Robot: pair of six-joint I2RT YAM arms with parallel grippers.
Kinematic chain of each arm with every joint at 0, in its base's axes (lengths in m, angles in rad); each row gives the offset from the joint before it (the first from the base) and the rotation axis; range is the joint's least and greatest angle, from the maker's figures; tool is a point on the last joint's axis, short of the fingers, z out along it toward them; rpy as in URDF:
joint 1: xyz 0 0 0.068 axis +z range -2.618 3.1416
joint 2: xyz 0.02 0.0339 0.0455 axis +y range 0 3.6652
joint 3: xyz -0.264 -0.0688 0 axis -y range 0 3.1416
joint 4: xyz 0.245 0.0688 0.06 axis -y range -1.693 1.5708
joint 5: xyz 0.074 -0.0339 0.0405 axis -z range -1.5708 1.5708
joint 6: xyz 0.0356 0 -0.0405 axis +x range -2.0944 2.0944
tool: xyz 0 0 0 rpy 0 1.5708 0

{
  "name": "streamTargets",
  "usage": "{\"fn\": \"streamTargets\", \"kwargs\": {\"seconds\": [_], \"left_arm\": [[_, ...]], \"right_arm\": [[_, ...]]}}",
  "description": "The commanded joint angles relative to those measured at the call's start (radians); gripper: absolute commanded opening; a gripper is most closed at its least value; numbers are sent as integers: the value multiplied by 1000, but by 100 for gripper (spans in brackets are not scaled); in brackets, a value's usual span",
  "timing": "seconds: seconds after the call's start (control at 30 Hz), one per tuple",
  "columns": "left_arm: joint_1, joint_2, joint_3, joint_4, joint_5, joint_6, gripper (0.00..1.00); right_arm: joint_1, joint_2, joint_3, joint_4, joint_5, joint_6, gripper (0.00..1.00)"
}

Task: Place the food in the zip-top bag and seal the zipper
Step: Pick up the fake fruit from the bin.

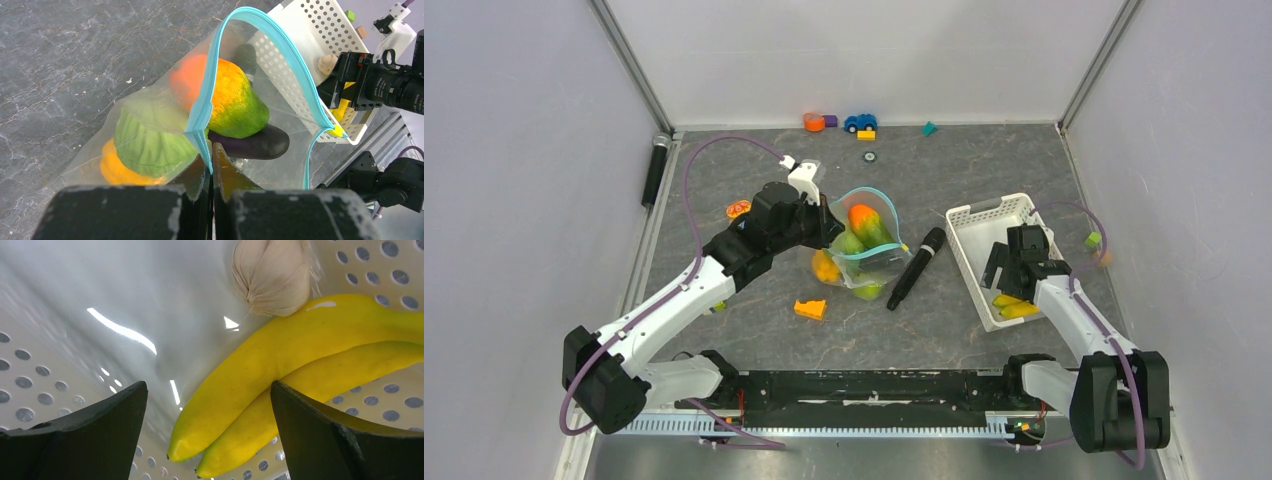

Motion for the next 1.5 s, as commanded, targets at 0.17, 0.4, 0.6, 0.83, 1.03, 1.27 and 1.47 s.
{"fn": "streamTargets", "kwargs": {"seconds": [0.17,0.4,0.6,0.83,1.03,1.27,1.47], "left_arm": [[-3,-28,-1,43,-12,49,5],[-3,-27,0,41,-10,49,5],[-3,-31,0,37,-10,49,5],[-3,-32,0,38,-8,50,5],[-3,-30,0,39,-4,50,5],[-3,-27,0,38,-3,49,5],[-3,-22,2,38,-3,50,5]], "right_arm": [[-5,5,-41,87,-4,-7,97],[-5,-46,-57,147,-42,-41,89],[-5,-72,-101,251,-48,-87,88],[-6,-118,-164,344,-16,-85,78],[-7,-139,-196,384,-12,-85,71],[-6,-155,-234,532,-139,-99,70],[-5,-139,-236,634,-243,-140,68]]}}
